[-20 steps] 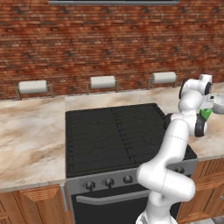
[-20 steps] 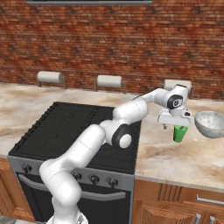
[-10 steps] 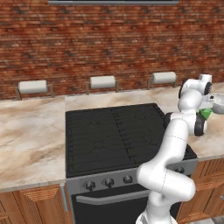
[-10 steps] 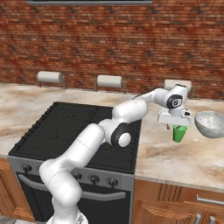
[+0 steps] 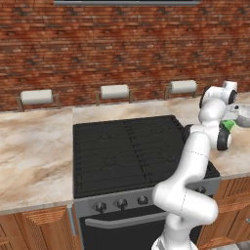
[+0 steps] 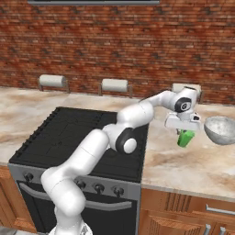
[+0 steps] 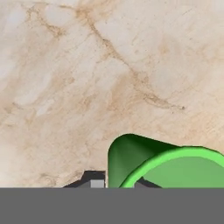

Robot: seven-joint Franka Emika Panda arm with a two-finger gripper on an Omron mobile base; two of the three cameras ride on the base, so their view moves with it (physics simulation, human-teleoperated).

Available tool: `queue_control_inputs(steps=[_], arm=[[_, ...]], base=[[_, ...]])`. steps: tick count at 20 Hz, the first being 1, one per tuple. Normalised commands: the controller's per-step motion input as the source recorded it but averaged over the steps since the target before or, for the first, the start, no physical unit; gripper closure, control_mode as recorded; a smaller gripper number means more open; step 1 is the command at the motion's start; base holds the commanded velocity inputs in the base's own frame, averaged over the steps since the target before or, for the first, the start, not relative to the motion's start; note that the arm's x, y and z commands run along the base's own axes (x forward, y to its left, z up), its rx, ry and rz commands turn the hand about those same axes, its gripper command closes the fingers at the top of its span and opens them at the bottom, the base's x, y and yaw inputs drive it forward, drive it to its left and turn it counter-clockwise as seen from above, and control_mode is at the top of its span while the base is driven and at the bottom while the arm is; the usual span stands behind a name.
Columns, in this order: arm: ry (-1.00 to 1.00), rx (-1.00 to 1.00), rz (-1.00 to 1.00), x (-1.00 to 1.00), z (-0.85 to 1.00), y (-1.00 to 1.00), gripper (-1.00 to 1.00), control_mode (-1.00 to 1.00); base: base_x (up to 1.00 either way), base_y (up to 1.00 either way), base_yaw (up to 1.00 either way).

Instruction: Pick the cup and bowl from the counter and place them on the counter next to the sink.

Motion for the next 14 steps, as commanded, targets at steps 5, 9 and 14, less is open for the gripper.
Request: queue_control_inputs(steps=[5, 9, 14], arm=[[-0.10, 0.05, 0.01, -0.33, 0.61, 0.28, 1.00, -1.00], [-0.17, 0.03, 0.02, -0.65, 0.30, 0.74, 1.00, -1.00], [-0.15, 0.00, 0.00, -0.56, 0.26, 0.99, 1.00, -1.00]], base=[[0.00, 0.00, 0.00], [0.00, 0.00, 0.00], [0.00, 0.00, 0.00]])
